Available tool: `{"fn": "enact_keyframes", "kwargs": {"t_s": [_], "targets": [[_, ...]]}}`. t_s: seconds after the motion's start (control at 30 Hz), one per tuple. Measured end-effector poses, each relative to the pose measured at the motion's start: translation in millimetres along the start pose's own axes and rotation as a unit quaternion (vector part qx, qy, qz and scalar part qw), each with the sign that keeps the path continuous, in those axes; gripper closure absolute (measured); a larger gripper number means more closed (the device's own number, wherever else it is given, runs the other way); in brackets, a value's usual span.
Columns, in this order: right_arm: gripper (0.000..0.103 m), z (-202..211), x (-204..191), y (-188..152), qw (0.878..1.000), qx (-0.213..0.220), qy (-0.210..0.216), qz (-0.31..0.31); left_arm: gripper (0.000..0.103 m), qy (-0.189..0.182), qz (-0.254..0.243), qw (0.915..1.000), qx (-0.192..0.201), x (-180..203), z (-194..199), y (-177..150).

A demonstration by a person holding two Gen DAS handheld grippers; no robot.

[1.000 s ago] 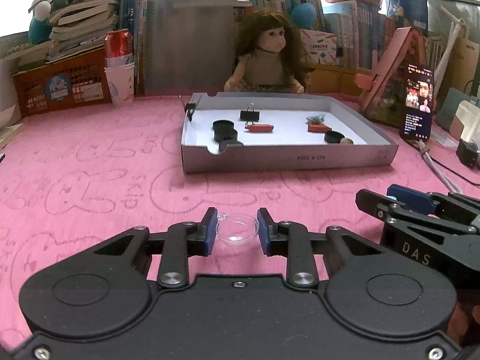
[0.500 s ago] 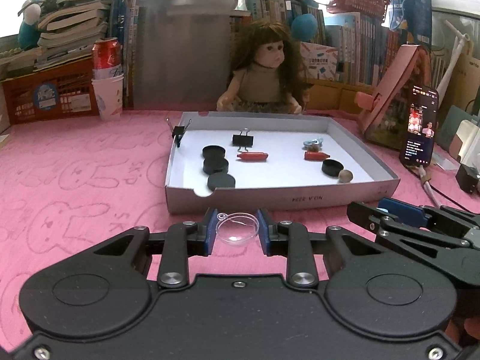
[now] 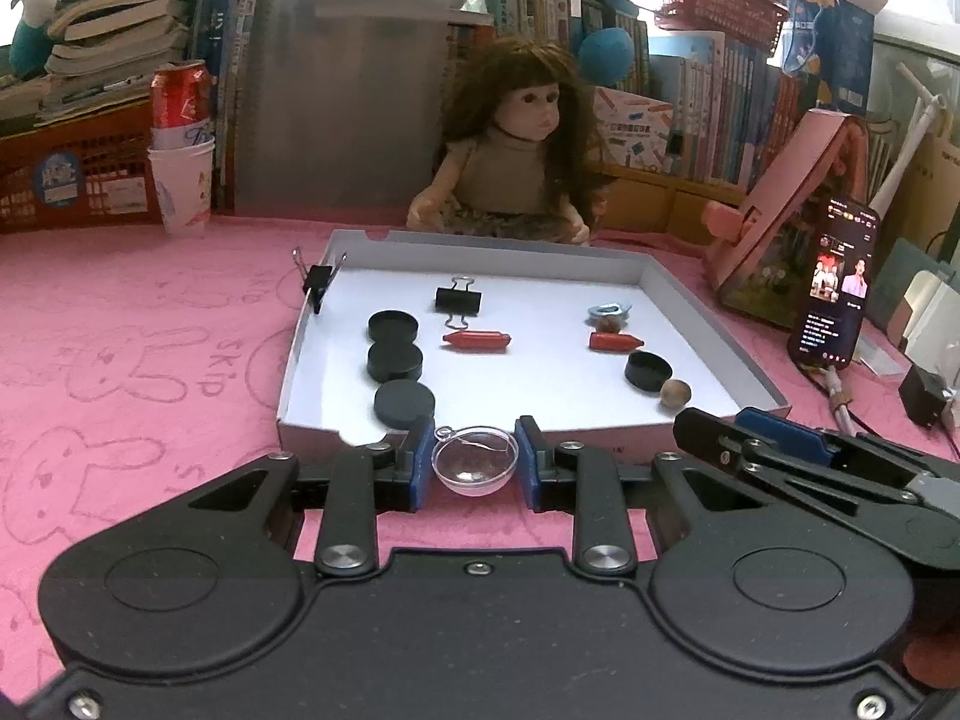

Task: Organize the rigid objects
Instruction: 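Carry the clear dome and blue hair clip toward the tray with both grippers, then lower the dome and blue clip into the tray and open both grippers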

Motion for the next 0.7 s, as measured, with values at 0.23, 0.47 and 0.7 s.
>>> {"fn": "enact_keyframes", "kwargs": {"t_s": [0.23,0.47,0.7], "targets": [[0.059,-9.6,6.7,8.4,1.0,-0.006,0.001,-0.006,0.076,-0.01,0.003,0.9999,-0.005,3.1,-10.8,11.1],[0.059,-17.1,7.4,18.2,1.0,-0.006,0.007,-0.003,0.076,-0.02,0.006,0.9998,-0.006,8.8,-22.0,23.2],[0.059,-30.4,10.5,26.1,1.0,-0.016,0.01,-0.009,0.076,-0.021,0.017,0.9995,-0.018,9.9,-37.6,31.1]]}}
Point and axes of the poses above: each gripper's, at about its wrist camera, not at the fingertips, and z roughly against the way its jaws point, x to its right, y to its top, the point moved 1 cm from there along -z, roughly the way its jaws point
